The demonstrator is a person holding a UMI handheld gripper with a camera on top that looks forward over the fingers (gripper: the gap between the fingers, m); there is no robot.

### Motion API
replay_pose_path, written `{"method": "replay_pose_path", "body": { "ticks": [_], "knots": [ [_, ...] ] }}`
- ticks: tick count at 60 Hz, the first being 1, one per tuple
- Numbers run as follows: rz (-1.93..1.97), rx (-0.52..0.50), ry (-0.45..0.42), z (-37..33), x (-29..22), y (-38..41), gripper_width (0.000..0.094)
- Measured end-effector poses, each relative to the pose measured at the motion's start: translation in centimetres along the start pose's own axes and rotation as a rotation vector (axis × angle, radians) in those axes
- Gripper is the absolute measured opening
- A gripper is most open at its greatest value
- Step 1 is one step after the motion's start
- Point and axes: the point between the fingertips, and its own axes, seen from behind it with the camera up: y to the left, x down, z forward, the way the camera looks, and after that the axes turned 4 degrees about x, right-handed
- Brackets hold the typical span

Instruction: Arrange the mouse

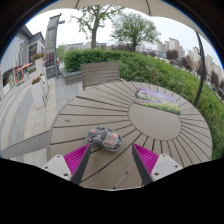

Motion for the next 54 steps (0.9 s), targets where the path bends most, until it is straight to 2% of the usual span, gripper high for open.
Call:
{"method": "replay_pose_path", "body": {
  "ticks": [37, 45, 48, 49, 50, 52, 54],
  "knots": [
    [0.085, 0.050, -0.008, 7.9, -4.4, -3.4, 0.0845],
    [0.093, 0.037, 0.005, 8.3, -4.7, -3.2, 0.0729],
    [0.101, 0.043, 0.016, 8.4, -4.8, -3.5, 0.0624],
    [0.101, 0.055, 0.019, 8.4, -4.8, -3.8, 0.0555],
    [0.100, 0.071, 0.022, 8.4, -4.9, -4.2, 0.0445],
    [0.093, 0.117, 0.028, 8.4, -4.9, -5.6, 0.0427],
    [0.089, 0.117, 0.037, 8.6, -5.0, -6.0, 0.0403]
  ]
}}
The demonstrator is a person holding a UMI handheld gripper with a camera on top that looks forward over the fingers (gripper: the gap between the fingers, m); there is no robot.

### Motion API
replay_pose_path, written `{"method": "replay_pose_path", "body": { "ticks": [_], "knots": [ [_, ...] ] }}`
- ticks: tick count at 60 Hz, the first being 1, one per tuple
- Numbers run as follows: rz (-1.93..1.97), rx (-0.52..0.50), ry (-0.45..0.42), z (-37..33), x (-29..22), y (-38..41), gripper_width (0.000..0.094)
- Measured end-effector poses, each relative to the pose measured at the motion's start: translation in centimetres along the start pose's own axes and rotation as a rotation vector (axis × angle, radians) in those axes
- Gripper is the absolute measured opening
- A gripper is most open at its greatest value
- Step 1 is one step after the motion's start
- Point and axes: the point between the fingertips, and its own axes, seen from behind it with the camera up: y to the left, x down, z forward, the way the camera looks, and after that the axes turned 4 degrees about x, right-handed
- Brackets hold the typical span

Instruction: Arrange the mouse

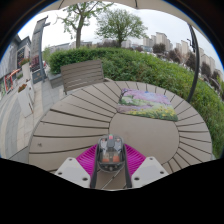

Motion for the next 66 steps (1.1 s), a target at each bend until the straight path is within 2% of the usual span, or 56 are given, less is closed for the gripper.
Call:
{"method": "replay_pose_path", "body": {
  "ticks": [5, 16, 24, 29, 33, 40, 43, 47, 49, 51, 54, 57, 66],
  "knots": [
    [0.030, -0.063, 0.043, -0.2, -1.2, 0.2, 0.0368],
    [0.048, -0.105, -0.122, -1.9, -14.4, -3.6, 0.0363],
    [0.042, -0.034, -0.206, 3.3, -22.1, -9.6, 0.0363],
    [0.055, -0.022, -0.184, 8.9, -22.7, -12.2, 0.0362],
    [0.051, 0.015, -0.120, 13.2, -21.1, -14.6, 0.0363],
    [0.036, 0.008, -0.033, 18.0, -16.6, -16.1, 0.0373],
    [0.048, -0.018, -0.015, 18.7, -15.7, -16.0, 0.0408],
    [0.047, -0.045, 0.021, 19.3, -14.4, -15.7, 0.0505],
    [0.058, -0.051, 0.021, 19.1, -14.4, -15.8, 0.0654],
    [0.061, -0.048, 0.019, 18.6, -14.7, -16.1, 0.0871],
    [0.053, -0.024, 0.020, 17.5, -15.3, -17.0, 0.0819],
    [0.046, -0.018, 0.018, 15.2, -16.1, -17.5, 0.0849],
    [0.041, -0.052, 0.042, 4.8, -17.6, -18.5, 0.0850]
  ]
}}
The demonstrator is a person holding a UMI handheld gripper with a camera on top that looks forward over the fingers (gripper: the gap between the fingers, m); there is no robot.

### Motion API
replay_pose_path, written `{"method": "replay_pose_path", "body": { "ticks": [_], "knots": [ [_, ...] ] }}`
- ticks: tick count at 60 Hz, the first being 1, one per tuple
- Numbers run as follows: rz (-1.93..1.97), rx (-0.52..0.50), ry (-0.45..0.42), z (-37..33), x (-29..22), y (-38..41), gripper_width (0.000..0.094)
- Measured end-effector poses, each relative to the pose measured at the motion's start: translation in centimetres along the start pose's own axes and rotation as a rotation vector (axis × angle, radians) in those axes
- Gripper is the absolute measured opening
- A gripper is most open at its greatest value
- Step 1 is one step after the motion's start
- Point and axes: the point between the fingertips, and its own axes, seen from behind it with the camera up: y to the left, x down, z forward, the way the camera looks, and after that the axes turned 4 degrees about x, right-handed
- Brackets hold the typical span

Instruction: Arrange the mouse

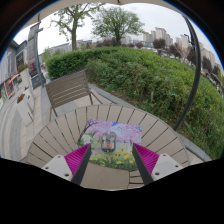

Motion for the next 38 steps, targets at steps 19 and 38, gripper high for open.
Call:
{"method": "replay_pose_path", "body": {
  "ticks": [19, 38],
  "knots": [
    [-0.054, 0.024, 0.097, -19.1, 9.1, -3.1, 0.0852],
    [-0.063, -0.010, 0.138, -22.7, 14.2, -3.5, 0.0850]
  ]
}}
